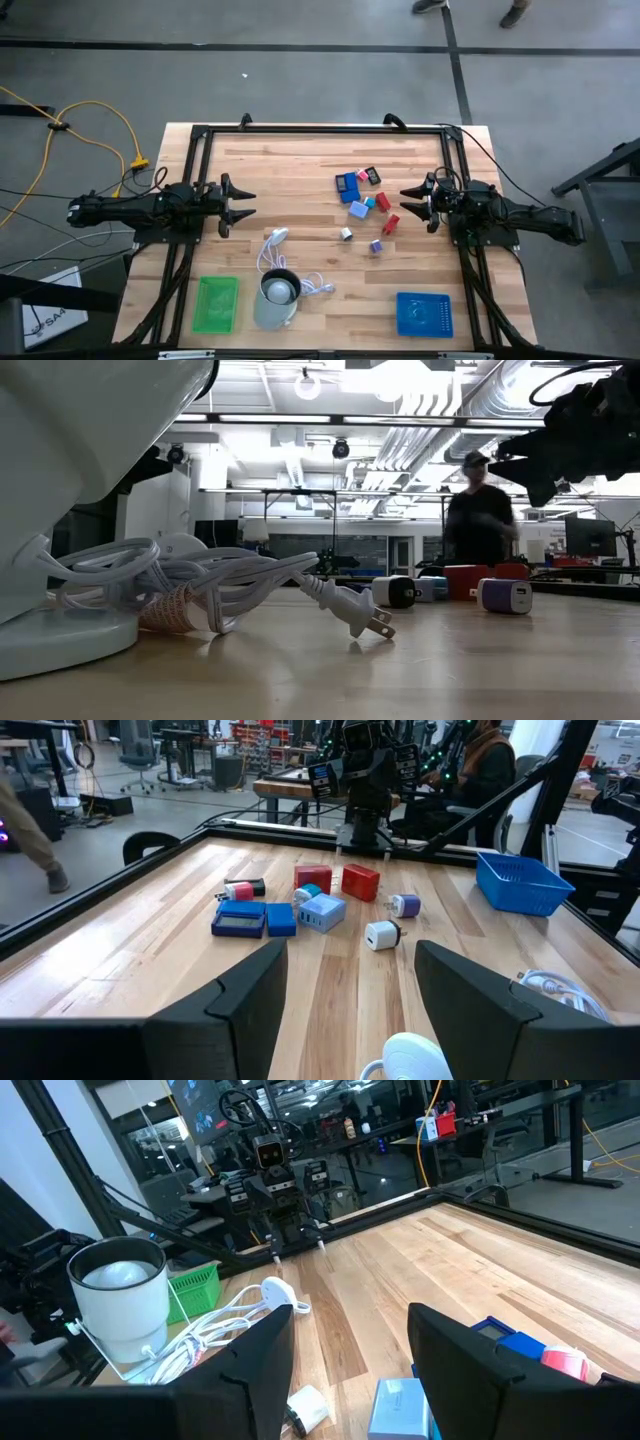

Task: Pick & Place Office items

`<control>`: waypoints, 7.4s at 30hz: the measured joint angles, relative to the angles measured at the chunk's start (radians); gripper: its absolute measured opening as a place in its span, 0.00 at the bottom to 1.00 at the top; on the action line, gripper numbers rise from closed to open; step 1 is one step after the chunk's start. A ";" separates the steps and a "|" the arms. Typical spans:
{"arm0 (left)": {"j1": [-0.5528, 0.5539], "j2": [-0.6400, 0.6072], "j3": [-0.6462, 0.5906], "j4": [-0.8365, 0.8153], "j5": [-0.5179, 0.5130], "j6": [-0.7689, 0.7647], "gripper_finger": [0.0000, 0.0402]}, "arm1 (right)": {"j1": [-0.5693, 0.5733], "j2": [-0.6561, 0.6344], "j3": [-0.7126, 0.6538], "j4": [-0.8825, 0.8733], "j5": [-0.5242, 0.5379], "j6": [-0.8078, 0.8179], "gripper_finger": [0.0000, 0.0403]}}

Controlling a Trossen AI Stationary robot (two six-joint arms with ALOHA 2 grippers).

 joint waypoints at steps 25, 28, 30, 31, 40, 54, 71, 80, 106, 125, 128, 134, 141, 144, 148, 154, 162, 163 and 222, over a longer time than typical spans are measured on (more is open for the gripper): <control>0.000 0.000 0.000 0.015 0.000 -0.023 0.53 | 0.000 0.000 0.000 0.000 0.000 0.000 0.46; 0.000 0.000 0.000 0.015 0.000 -0.023 0.53 | 0.000 0.000 0.000 0.000 0.000 0.000 0.46; 0.000 0.000 0.000 0.015 0.000 -0.023 0.53 | 0.000 0.000 0.000 0.000 0.000 0.000 0.46; 0.000 0.000 0.000 0.015 -0.001 -0.023 0.53 | 0.000 0.000 0.000 0.000 0.000 0.000 0.46; 0.000 0.000 0.015 0.038 0.000 -0.068 0.53 | 0.000 0.000 0.000 0.000 0.000 0.000 0.46; 0.062 0.390 0.247 0.084 -0.084 0.012 0.53 | 0.000 0.000 0.000 0.000 0.000 0.000 0.46; 0.404 1.135 0.483 0.540 0.533 0.135 0.53 | 0.000 0.000 0.000 0.000 0.000 0.000 0.46; 0.398 1.362 0.672 0.538 0.657 0.180 0.53 | 0.000 0.000 0.000 0.000 0.000 0.000 0.46; 0.384 1.400 0.697 0.535 0.628 0.202 0.53 | 0.000 0.000 0.000 0.000 0.000 0.000 0.46; 0.384 1.400 0.697 0.539 0.628 0.202 0.53 | 0.000 0.000 0.000 0.002 0.001 -0.004 0.46; 0.384 1.400 0.697 0.539 0.628 0.203 0.53 | 0.000 0.000 0.000 0.020 -0.004 0.005 0.46; 0.384 1.400 0.697 0.539 0.628 0.203 0.53 | 0.000 0.000 0.000 0.038 0.013 0.024 0.46; 0.384 1.400 0.697 0.539 0.628 0.203 0.53 | 0.000 0.000 0.000 0.039 0.104 0.028 0.46; 0.384 1.400 0.697 0.539 0.628 0.203 0.53 | 0.000 0.000 0.000 0.044 0.093 0.020 0.46; 0.384 1.400 0.697 0.539 0.628 0.203 0.53 | 0.000 0.000 0.000 0.076 0.053 -0.023 0.46; 0.384 1.400 0.697 0.539 0.628 0.203 0.53 | 0.000 0.022 0.022 0.100 0.051 -0.059 0.46; 0.384 1.400 0.696 0.539 0.628 0.203 0.53 | 0.000 0.191 0.151 0.106 0.052 -0.085 0.46; 0.384 1.400 0.696 0.539 0.628 0.203 0.53 | 0.000 0.223 0.176 0.106 0.052 -0.097 0.46; 0.383 1.400 0.696 0.554 0.628 0.203 0.53 | -0.154 1.633 1.232 -0.942 0.312 0.370 0.46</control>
